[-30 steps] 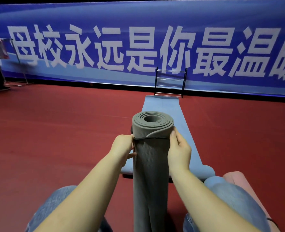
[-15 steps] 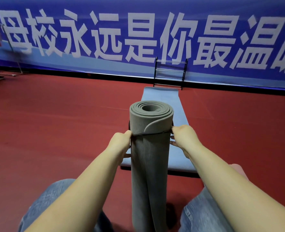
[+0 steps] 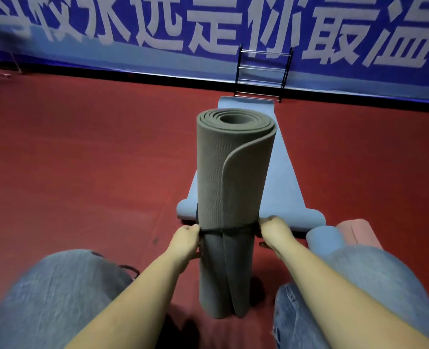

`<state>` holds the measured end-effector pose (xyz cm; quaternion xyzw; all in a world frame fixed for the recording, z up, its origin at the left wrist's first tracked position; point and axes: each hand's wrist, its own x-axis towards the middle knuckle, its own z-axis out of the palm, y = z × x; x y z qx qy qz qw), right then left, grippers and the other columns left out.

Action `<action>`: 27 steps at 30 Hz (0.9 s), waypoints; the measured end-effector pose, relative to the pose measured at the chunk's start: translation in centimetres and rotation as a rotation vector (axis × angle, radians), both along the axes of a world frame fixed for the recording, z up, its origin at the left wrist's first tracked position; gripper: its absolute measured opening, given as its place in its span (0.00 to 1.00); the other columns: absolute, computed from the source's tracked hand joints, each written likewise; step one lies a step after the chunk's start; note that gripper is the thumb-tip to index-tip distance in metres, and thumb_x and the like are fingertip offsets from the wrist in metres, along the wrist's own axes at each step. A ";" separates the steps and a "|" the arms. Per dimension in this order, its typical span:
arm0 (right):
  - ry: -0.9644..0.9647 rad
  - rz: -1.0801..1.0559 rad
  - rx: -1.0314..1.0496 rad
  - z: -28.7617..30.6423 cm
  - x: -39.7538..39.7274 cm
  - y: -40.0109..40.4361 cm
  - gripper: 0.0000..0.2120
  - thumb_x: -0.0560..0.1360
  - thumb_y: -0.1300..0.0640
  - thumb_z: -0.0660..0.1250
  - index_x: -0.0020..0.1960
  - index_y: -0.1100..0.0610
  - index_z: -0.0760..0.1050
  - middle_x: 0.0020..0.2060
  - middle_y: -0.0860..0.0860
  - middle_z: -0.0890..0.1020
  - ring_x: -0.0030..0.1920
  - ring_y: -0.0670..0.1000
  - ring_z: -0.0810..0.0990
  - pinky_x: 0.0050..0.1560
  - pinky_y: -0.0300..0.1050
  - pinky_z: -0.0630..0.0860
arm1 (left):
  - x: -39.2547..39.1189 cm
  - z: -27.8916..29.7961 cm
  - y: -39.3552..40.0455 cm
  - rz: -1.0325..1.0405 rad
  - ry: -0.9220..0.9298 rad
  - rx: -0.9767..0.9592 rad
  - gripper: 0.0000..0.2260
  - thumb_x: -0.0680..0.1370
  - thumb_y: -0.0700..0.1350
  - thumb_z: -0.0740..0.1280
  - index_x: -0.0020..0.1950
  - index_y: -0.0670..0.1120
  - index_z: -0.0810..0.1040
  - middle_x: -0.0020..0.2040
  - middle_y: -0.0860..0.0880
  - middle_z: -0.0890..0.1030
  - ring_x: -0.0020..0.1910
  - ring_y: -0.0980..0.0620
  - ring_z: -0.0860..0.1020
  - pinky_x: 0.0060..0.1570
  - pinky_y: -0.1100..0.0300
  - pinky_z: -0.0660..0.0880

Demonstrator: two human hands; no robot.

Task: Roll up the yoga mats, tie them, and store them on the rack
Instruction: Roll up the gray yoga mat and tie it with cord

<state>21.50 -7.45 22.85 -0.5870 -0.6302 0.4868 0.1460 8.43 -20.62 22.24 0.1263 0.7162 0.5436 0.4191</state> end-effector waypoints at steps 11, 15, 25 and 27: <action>0.531 -0.043 -0.354 1.3 -0.9 0.2 0.09 0.78 0.56 0.57 0.48 0.54 0.77 0.37 0.52 0.77 0.39 0.51 0.76 0.54 0.52 0.73 | -0.1 1.2 0.8 0.132 -0.183 0.201 0.34 0.74 0.71 0.50 0.69 0.49 0.70 0.63 0.51 0.76 0.60 0.51 0.74 0.59 0.51 0.68; 0.541 0.094 -0.272 1.3 -0.4 -0.4 0.13 0.79 0.48 0.59 0.57 0.55 0.74 0.43 0.55 0.75 0.42 0.52 0.77 0.51 0.54 0.79 | -0.9 2.9 0.1 0.042 -0.091 0.248 0.37 0.67 0.75 0.50 0.68 0.55 0.69 0.63 0.56 0.74 0.56 0.58 0.73 0.55 0.56 0.67; 0.487 0.009 -0.137 0.5 -0.5 -0.1 0.15 0.78 0.43 0.62 0.48 0.55 0.76 0.53 0.52 0.81 0.54 0.55 0.80 0.57 0.52 0.77 | -1.6 1.7 -0.1 0.214 -0.190 0.113 0.30 0.72 0.69 0.60 0.63 0.48 0.73 0.55 0.49 0.76 0.52 0.47 0.76 0.50 0.49 0.71; 0.499 0.017 -0.115 0.6 -0.7 0.0 0.13 0.78 0.47 0.63 0.45 0.56 0.75 0.50 0.51 0.81 0.53 0.54 0.80 0.57 0.52 0.77 | -1.5 1.7 -0.4 0.219 -0.246 0.253 0.12 0.76 0.59 0.63 0.47 0.52 0.76 0.44 0.52 0.75 0.45 0.51 0.75 0.47 0.52 0.68</action>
